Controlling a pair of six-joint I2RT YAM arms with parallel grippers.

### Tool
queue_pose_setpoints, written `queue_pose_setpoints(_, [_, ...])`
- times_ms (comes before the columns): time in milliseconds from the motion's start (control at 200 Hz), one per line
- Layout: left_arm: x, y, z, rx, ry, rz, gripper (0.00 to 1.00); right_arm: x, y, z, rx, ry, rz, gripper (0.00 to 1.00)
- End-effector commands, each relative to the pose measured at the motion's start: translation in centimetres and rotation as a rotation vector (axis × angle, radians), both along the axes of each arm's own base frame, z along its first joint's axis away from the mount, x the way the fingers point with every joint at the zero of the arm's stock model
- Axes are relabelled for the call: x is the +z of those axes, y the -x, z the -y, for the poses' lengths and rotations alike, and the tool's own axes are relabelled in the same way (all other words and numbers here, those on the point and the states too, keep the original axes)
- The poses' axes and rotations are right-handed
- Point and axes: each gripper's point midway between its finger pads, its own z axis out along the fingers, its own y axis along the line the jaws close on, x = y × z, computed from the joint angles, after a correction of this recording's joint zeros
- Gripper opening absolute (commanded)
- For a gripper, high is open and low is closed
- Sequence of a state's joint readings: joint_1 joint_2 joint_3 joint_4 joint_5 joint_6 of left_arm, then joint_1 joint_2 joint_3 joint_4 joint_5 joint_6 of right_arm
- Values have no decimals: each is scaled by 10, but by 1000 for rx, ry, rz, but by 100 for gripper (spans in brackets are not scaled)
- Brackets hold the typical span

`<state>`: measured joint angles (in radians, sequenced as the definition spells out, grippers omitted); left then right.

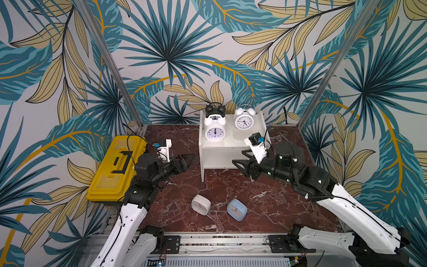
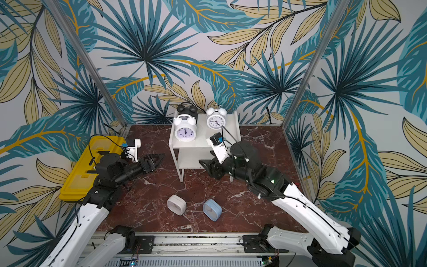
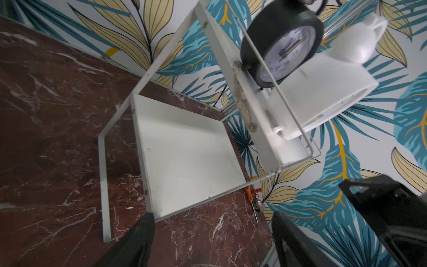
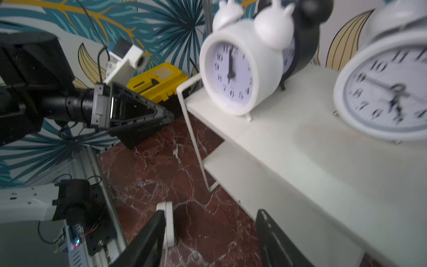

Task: Place the alarm clocks on the shelf by style
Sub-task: Pick up the alarm from the center of the board.

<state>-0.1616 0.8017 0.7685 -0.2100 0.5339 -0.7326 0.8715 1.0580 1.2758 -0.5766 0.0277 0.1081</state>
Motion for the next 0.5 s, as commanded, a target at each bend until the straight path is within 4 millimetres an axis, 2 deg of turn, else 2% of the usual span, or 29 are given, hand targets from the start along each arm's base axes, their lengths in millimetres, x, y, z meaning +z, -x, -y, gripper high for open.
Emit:
queue_pose_setpoints(0, [-24,-2,-23,129,-76,-66,81,-73,10,22,-164,123,-152,63])
queue_pose_setpoints(155, [-54,0,-42,241,-117,-162,81,-127,26,30,-260,180,-237,60])
queue_pose_setpoints(250, [-80,4,-62,355,-155,-260,82,-144,28,30,-309,225,-232,60])
queue_pose_setpoints(316, [-103,11,-77,442,-184,-353,84,-149,28,25,-314,227,-225,61])
queue_pose_setpoints(381, [-125,18,-87,502,-189,-430,86,-154,30,9,-263,192,-223,63])
queue_pose_setpoints(491, [-157,28,-88,539,-146,-547,85,-167,34,-30,-156,122,-273,67])
